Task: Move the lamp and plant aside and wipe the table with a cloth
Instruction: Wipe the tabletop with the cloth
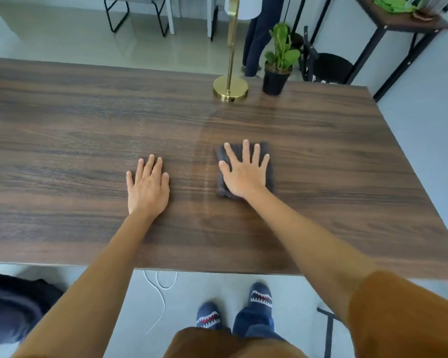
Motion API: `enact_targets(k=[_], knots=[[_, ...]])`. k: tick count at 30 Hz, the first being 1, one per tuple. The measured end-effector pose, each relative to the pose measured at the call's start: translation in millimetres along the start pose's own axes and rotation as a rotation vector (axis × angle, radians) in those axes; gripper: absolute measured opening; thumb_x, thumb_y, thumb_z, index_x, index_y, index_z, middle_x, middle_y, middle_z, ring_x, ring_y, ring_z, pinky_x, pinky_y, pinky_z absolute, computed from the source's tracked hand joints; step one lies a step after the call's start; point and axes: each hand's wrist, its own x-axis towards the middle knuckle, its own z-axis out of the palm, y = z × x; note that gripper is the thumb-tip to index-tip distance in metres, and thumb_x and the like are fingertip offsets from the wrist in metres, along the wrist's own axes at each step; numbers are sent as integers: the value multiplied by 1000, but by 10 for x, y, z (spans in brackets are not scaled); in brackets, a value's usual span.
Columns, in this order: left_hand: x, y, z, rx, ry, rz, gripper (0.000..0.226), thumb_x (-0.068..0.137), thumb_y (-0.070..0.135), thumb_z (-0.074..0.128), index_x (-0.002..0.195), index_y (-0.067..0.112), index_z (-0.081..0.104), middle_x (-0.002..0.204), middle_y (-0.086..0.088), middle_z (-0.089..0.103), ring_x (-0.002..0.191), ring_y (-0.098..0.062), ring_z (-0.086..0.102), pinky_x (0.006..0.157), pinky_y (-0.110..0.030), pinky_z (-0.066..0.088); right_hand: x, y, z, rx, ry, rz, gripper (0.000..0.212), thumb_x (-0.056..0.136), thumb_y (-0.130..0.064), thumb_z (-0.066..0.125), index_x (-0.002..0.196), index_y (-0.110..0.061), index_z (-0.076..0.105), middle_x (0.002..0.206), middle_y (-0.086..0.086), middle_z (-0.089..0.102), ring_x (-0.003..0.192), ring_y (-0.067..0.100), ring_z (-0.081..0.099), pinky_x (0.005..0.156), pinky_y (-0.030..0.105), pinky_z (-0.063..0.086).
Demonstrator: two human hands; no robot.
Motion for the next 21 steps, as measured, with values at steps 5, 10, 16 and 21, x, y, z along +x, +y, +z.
enact_targets(k=[5, 10, 16, 21], knots=[[94, 212, 1, -110, -43, -106, 53, 101, 36, 24, 151, 18, 24, 162, 0, 14, 150, -21, 2, 117, -55, -4, -1163, 64, 317, -19, 110, -385, 59, 95, -60, 31, 151, -42, 24, 163, 7, 17, 149, 38, 11, 115, 62, 5], [-95, 820, 180, -50, -104, 122, 60, 100, 46, 20, 153, 17, 17, 163, -4, 5, 150, -23, -7, 114, -59, -9, -1547, 1118, 198, -41, 124, -231, 60, 94, -69, 23, 150, -50, 15, 164, -2, 8, 151, 30, 1, 118, 57, 4], [-366, 1590, 513, 58, -161, 434, 68, 95, 59, 15, 153, 24, 15, 163, -4, 2, 150, -24, -8, 114, -59, -4, -1639, 2334, -118, -79, 90, 90, 66, 88, -76, 15, 149, -54, 1, 165, -4, -1, 150, 29, -5, 119, 56, 4], [-426, 1695, 656, 150, -163, 453, 82, 85, 71, 6, 153, 27, 14, 163, -5, 6, 150, -27, -2, 115, -60, 2, -1666, 3082, -320, -92, 73, 200, 67, 85, -79, 10, 147, -56, -4, 165, -3, -4, 150, 28, -5, 120, 54, 2]])
